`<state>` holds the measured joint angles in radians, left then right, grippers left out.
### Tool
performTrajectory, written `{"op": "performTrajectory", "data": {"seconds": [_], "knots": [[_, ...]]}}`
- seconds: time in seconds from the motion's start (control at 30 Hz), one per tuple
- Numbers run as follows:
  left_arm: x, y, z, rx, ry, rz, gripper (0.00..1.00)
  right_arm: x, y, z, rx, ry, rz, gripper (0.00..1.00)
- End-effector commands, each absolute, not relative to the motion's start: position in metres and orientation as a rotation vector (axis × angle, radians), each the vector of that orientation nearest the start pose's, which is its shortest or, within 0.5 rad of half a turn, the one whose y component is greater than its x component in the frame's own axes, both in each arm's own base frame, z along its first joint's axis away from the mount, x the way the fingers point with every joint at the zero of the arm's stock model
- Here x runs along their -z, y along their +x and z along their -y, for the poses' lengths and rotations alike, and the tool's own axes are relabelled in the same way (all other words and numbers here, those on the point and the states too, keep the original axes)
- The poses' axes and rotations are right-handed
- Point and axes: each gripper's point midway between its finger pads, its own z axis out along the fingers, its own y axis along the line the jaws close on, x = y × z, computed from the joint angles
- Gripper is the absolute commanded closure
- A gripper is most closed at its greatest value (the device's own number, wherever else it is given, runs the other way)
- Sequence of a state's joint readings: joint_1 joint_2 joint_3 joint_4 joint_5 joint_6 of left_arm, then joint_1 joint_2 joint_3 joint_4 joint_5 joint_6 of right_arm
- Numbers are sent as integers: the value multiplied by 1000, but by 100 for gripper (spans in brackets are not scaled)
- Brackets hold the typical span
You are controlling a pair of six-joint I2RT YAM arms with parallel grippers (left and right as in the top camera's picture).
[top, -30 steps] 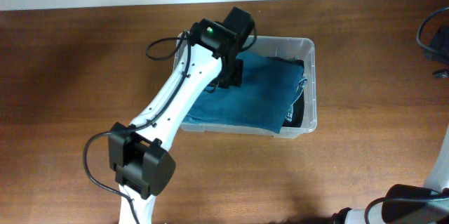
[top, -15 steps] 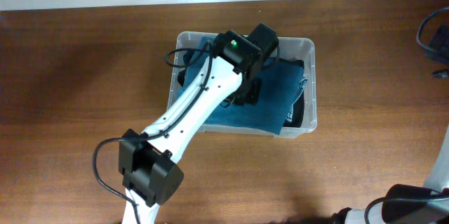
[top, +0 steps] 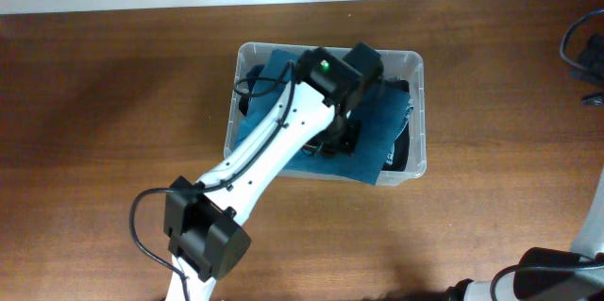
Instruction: Pack container
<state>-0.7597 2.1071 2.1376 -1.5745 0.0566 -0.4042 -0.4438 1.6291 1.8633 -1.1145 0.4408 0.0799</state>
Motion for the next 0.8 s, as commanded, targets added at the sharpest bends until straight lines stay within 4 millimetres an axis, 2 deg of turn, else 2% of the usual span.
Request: {"op": "performTrajectory", "data": {"seconds": [0.0, 0.27, 0.77], "knots": [[-178, 277, 297, 172, 621, -3057, 97, -318, 334, 243, 709, 848, -2298, 1], [-177, 281, 303, 194, 624, -3033, 97, -318, 334, 243, 709, 848, -2298, 2], [-175, 271, 310, 186, 668, -3035, 96, -318, 334, 243, 709, 848, -2298, 1]]}}
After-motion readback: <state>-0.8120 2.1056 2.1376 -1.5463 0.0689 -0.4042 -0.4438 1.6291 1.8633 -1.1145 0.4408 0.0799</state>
